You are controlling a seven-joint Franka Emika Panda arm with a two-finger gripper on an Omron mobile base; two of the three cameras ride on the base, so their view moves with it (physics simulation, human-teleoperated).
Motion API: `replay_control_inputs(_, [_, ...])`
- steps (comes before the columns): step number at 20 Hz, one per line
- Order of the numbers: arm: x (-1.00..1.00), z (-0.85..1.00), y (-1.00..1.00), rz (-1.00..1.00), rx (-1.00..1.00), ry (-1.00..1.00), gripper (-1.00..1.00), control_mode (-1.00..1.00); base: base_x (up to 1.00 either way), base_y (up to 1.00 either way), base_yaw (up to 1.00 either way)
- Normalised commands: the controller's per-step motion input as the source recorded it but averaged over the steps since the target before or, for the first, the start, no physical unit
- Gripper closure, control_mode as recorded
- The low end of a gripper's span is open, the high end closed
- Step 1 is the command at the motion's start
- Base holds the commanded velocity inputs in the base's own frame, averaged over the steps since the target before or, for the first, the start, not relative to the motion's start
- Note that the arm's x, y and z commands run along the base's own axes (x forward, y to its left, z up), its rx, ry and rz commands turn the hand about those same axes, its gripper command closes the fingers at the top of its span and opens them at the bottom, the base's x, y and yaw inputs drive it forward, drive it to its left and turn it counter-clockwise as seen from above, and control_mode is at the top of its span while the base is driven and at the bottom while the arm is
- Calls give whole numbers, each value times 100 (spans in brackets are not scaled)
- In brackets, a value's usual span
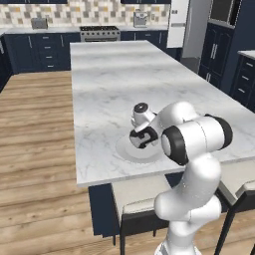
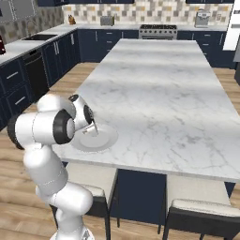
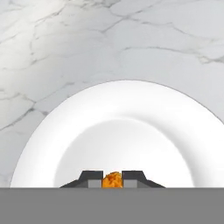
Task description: Take the cheese, shrimp, and lemon from the fridge and place them on the plate on the dining counter to create an appetizer plate.
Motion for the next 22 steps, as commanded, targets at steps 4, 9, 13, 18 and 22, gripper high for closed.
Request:
replay_control_inputs(4, [78, -54, 6, 0, 2, 13, 100, -100, 0, 0, 0])
replay_control_inputs(9, [56, -46, 4, 0, 0, 11, 100, -100, 0, 0, 0])
replay_control_inputs(13, [28, -22, 0, -1, 0, 3, -100, -100, 0, 0, 0])
replay_control_inputs(18, [0, -2, 0, -2, 0, 0, -100, -100, 0, 0, 0])
replay_control_inputs(22, [-92, 80, -23, -2, 0, -19, -100, -100, 0, 0, 0])
